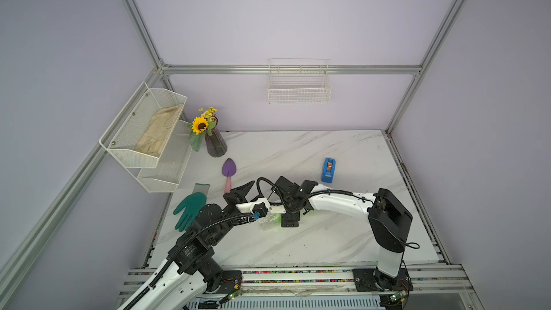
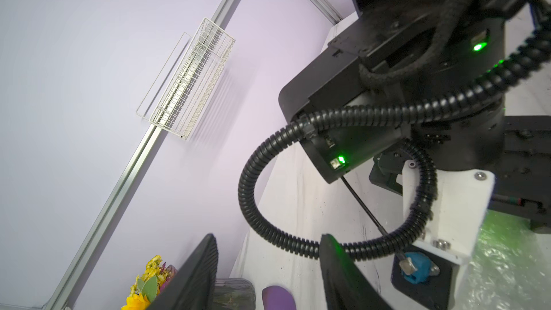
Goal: Wrap wine glasses in bubble wrap
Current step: Pick up the bubble wrap from the center of the board, then wrap the wine glass in bubble wrap.
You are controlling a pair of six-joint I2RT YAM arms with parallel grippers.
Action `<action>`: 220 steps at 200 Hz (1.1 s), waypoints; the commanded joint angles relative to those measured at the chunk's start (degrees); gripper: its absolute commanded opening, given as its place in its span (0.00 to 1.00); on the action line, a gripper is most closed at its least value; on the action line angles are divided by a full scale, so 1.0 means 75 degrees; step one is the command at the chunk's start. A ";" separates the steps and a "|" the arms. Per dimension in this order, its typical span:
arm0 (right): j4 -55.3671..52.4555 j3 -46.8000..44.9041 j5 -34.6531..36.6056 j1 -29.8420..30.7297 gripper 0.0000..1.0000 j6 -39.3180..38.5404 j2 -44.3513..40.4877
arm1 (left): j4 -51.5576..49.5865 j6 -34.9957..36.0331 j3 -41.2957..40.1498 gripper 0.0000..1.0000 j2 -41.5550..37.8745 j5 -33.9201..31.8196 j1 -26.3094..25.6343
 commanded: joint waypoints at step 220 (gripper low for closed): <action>1.3281 -0.5620 -0.2219 -0.1148 0.58 0.4419 -0.2571 | -0.2966 -0.6928 0.4059 0.81 0.2769 0.1997 0.2353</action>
